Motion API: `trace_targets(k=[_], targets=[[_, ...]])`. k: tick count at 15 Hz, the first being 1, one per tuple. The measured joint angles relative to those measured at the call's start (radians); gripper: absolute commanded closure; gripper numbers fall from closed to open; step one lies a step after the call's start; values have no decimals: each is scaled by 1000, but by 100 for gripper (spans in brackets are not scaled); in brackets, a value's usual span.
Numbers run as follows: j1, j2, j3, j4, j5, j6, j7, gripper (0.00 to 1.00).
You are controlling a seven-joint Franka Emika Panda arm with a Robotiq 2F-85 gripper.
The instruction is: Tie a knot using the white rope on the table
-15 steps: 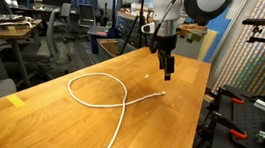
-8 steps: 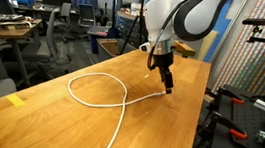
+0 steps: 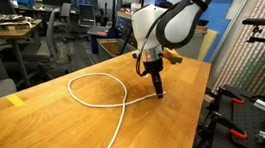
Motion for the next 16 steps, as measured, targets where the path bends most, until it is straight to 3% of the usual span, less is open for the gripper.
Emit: trace_targets(k=[6,11,16], targets=[[1,3,-2,34,2,-49,12,99],[2,-23,13,30,25,-33,11,99],[36,-217,77,-82,22,108,15,99]])
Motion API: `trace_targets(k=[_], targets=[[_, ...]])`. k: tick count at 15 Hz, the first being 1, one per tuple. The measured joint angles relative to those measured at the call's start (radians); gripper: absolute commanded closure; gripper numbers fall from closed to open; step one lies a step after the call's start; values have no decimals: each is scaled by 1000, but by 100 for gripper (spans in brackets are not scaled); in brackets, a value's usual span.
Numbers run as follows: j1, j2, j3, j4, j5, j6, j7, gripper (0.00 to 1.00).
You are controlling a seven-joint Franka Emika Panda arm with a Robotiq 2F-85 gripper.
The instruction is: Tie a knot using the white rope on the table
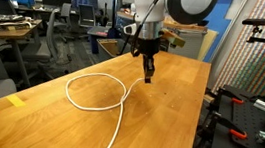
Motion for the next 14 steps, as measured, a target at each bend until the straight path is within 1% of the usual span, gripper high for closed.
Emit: trace_targets(k=[1,3,4,6,8,9,10,14], targets=[[21,-47,11,-18,-8,10,10,99],[75,-127,28,-27,-63,13,61,99],[104,-153,34,-20,-110,12,102,99],[155,-175,42,23,-237,5,211,99],[191,-166,44,96,-364,-24,320,99],[202,-153,45,141,-405,-54,355,99],[209,-133,47,189,-421,-93,368,99],[217,-9,47,403,-417,-275,367,99]])
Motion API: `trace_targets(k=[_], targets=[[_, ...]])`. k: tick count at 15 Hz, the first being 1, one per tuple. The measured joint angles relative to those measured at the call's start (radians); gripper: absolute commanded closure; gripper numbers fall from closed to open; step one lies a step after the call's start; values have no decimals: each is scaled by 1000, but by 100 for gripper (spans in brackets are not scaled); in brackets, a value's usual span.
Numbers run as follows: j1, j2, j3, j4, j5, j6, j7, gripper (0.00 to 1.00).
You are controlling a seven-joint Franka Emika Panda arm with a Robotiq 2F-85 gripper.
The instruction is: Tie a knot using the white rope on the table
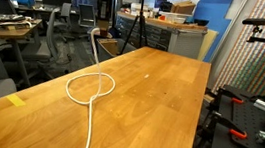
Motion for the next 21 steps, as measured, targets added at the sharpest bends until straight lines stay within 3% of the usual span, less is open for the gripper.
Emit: trace_targets(k=[5,6,11,16,17,19,21], targets=[[8,173,-22,260,8,-197,0,99],[12,205,-28,310,12,-225,0,76],[32,310,-50,485,79,-310,-11,39],[17,289,-25,439,125,-294,-85,2],[7,271,-16,396,145,-313,-103,18],[11,265,-28,374,149,-312,-105,3],[18,272,-33,384,149,-312,-105,1]])
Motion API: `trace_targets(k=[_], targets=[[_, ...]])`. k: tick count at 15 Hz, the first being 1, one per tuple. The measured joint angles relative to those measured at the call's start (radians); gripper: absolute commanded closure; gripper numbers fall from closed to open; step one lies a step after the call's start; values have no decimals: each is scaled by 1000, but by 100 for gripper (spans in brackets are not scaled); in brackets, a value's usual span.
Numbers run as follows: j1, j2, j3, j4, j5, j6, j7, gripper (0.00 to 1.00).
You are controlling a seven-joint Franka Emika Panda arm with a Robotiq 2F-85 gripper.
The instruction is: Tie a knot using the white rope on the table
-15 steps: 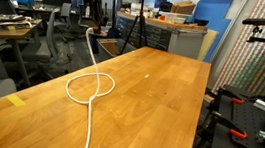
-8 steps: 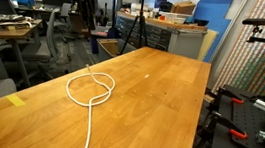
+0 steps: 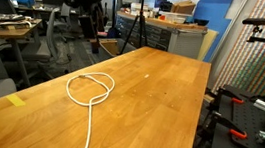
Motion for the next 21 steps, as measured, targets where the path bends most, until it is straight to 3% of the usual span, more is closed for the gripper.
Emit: trace_targets(k=[10,16,18,21], targets=[[3,1,-3,1,0,0,0,0],[-55,1,18,26,237,-4,-272,0],[-92,2,18,40,313,-23,-318,0],[-105,6,17,45,329,-28,-329,0]])
